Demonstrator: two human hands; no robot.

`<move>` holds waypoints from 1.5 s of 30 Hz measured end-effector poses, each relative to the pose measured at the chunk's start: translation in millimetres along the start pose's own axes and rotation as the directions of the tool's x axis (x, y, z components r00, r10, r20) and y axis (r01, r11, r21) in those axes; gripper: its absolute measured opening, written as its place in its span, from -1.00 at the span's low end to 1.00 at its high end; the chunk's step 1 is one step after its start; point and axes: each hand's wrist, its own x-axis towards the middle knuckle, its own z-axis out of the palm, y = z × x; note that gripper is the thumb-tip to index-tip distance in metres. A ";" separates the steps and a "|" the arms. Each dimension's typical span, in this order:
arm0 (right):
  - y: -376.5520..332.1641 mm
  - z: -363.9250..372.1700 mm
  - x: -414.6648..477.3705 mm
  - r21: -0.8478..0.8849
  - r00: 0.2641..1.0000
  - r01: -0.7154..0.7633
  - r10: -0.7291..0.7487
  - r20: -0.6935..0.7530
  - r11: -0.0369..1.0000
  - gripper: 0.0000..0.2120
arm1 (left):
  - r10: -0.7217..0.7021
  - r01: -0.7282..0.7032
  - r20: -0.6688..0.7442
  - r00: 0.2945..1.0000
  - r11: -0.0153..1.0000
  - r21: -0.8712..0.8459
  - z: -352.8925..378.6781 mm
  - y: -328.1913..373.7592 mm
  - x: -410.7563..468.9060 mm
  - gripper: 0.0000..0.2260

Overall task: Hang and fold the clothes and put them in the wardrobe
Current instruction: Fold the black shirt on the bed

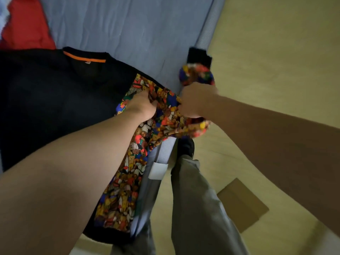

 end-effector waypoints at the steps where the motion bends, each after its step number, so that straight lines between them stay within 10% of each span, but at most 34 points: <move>1: 1.9 2.3 2.5 0.091 0.993 -0.048 0.038 0.111 0.995 -0.81 | 0.005 -0.005 0.021 1.000 1.000 0.001 1.5 -0.7 0.1 -0.43; 6: 6.9 27.8 13.7 0.374 0.973 -0.210 0.156 0.169 0.903 -0.70 | 0.201 -0.195 -0.098 0.975 0.978 0.069 12.4 -18.2 -18.3 -0.40; 11: 3.4 52.6 11.0 0.699 0.898 -0.423 0.372 0.237 0.577 -0.61 | 0.538 -0.488 -0.115 0.835 0.822 0.295 37.3 -33.9 -68.6 -0.64; 15: -8.6 65.7 5.2 0.858 0.802 -0.469 0.508 0.315 0.209 -0.57 | 0.495 -0.484 0.038 0.868 0.825 0.291 65.8 -24.8 -88.0 -0.54; 24: -34.0 98.3 -9.7 0.934 0.749 -0.342 0.630 0.207 0.101 -0.64 | 0.427 -0.410 0.113 0.897 0.711 0.572 80.2 -26.3 -90.6 -0.54; 27: -46.2 126.4 -11.1 0.912 0.622 -0.410 0.739 0.259 0.025 -0.38 | 0.451 -0.394 0.070 0.890 0.683 0.614 77.8 -41.1 -89.9 -0.49; 29: -54.9 140.4 -6.7 0.820 0.494 -0.533 0.710 0.501 -0.207 -0.33 | 0.457 -0.390 0.026 0.889 0.726 0.567 75.8 -50.9 -90.0 -0.52; 34: -69.5 159.2 -7.2 0.449 0.565 -0.510 0.108 0.818 -0.734 -0.52 | 0.417 -0.332 -0.095 0.904 0.824 0.460 65.8 -70.5 -90.1 -0.69; 38: -59.4 162.2 -6.0 0.363 0.640 -0.278 0.111 0.760 -0.889 -0.76 | 0.363 -0.324 0.020 0.932 0.804 0.499 57.3 -86.0 -86.6 -0.48; 45: -47.0 147.2 -46.1 0.101 0.875 -0.001 0.048 0.483 -0.995 -0.58 | 0.214 -0.246 0.122 0.969 0.839 0.486 59.8 -69.8 -74.4 -0.25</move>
